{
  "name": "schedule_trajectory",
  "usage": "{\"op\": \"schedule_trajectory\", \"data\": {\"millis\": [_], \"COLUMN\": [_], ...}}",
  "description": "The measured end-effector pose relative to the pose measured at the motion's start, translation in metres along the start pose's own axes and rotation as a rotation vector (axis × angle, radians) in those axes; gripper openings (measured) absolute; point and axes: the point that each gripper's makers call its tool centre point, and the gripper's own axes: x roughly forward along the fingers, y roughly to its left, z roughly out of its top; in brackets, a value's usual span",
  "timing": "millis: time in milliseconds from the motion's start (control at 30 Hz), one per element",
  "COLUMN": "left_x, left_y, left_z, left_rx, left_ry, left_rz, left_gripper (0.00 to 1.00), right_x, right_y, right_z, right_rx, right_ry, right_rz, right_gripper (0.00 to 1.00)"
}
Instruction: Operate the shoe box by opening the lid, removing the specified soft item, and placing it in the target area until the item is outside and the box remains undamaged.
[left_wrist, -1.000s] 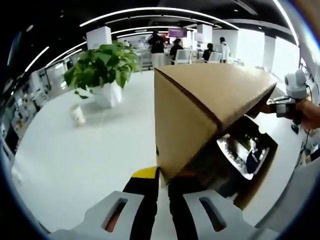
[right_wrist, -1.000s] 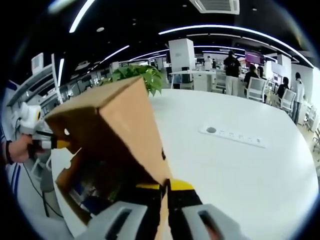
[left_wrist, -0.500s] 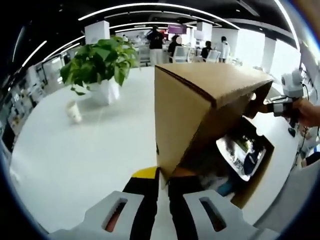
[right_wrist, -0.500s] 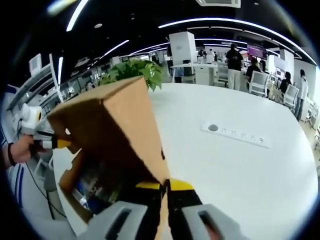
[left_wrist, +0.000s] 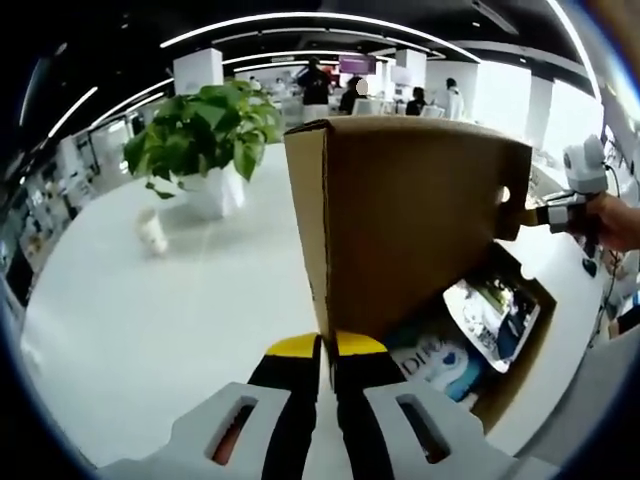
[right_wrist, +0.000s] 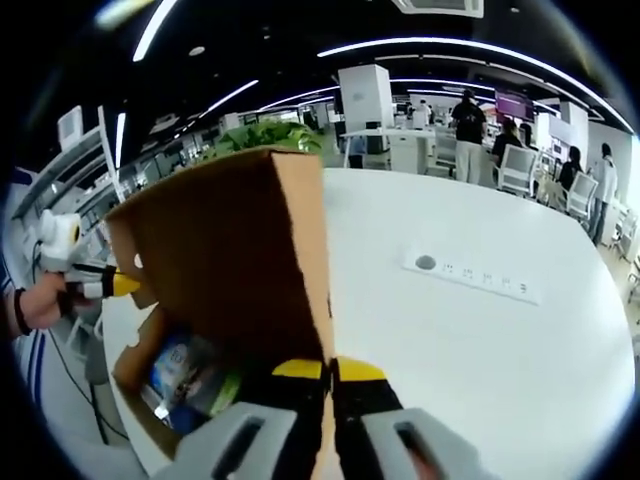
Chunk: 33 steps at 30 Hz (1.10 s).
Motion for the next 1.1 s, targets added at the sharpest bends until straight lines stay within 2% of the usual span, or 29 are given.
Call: {"op": "schedule_trajectory", "data": {"millis": [467,1100], "left_x": [0.011,0.023], "left_y": [0.006,0.012], "left_z": [0.007,0.01], "left_rx": [-0.014,-0.031], "left_ry": [-0.008,-0.01], "left_rz": [0.021,0.026], "left_gripper": [0.01,0.01], "right_x": [0.009,0.02], "right_y": [-0.004,-0.008], "right_z": [0.005,0.006], "right_rx": [0.009,0.043], "right_ry": [0.005,-0.002], "right_rz": [-0.011,-0.021], "right_gripper": [0.0,0.0]}}
